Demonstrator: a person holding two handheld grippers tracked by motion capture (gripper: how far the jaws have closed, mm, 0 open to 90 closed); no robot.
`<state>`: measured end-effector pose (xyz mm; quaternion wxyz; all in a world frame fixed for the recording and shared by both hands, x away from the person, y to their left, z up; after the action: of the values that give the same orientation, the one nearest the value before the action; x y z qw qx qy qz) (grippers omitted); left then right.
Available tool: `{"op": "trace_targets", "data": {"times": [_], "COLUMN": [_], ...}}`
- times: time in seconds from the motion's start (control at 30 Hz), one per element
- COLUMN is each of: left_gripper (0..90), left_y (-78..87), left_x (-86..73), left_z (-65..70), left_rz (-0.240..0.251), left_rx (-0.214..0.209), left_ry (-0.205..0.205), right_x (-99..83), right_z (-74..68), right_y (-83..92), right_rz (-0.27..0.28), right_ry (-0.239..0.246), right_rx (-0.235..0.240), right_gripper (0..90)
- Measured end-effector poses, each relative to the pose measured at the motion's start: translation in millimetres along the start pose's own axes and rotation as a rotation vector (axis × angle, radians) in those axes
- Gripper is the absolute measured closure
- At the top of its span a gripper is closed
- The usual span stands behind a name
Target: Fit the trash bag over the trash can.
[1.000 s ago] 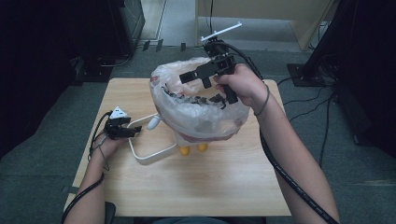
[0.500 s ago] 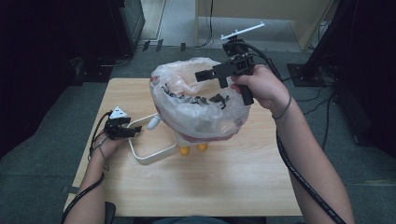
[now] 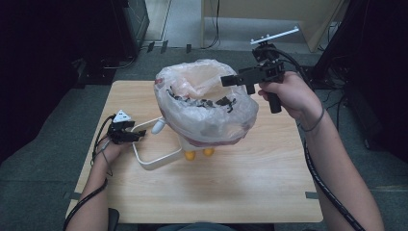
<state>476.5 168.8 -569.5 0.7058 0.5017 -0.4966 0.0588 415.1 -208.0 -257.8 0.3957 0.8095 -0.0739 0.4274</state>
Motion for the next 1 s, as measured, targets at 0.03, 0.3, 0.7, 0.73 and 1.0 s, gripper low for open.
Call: {"op": "trace_targets", "data": {"times": [0.03,0.3,0.7,0.73,1.0], "left_gripper": [29.5,29.5,29.5,29.5,29.5], "left_y": [0.0,0.0,-0.1,-0.1,-0.1], "left_x": [0.0,0.1,0.1,0.1,0.1], "left_z": [0.0,0.2,0.3,0.3,0.3], "left_rz": [0.0,0.0,0.002,0.002,0.002], "left_rx": [0.0,0.002,0.002,0.002,0.002], "left_ry": [0.0,0.003,0.004,0.004,0.004], "right_x": [-1.5,-15.5,-33.9,-35.1,-45.4], "right_z": [2.2,18.1,39.3,40.9,53.6], "right_y": [2.9,14.2,24.2,24.7,30.3], "right_rz": [0.005,0.016,0.019,0.019,0.028], "right_ry": [0.0,-0.024,-0.051,-0.052,-0.072], "right_rx": [-0.004,-0.02,-0.068,-0.072,-0.094], "right_gripper": [15.6,15.7,15.7,15.6,15.6]}}
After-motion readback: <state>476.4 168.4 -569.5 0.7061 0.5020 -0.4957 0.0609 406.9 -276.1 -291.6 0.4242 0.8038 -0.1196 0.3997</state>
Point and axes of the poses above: each handheld gripper's, and its own axes: y roughly backward along the jaws, x roughly out of its top, z roughly to its right, the point moved 8 cm from there along -y, roughly forward along the jaws, and after that the axes turned 1 degree about z, right-handed, at the moved point
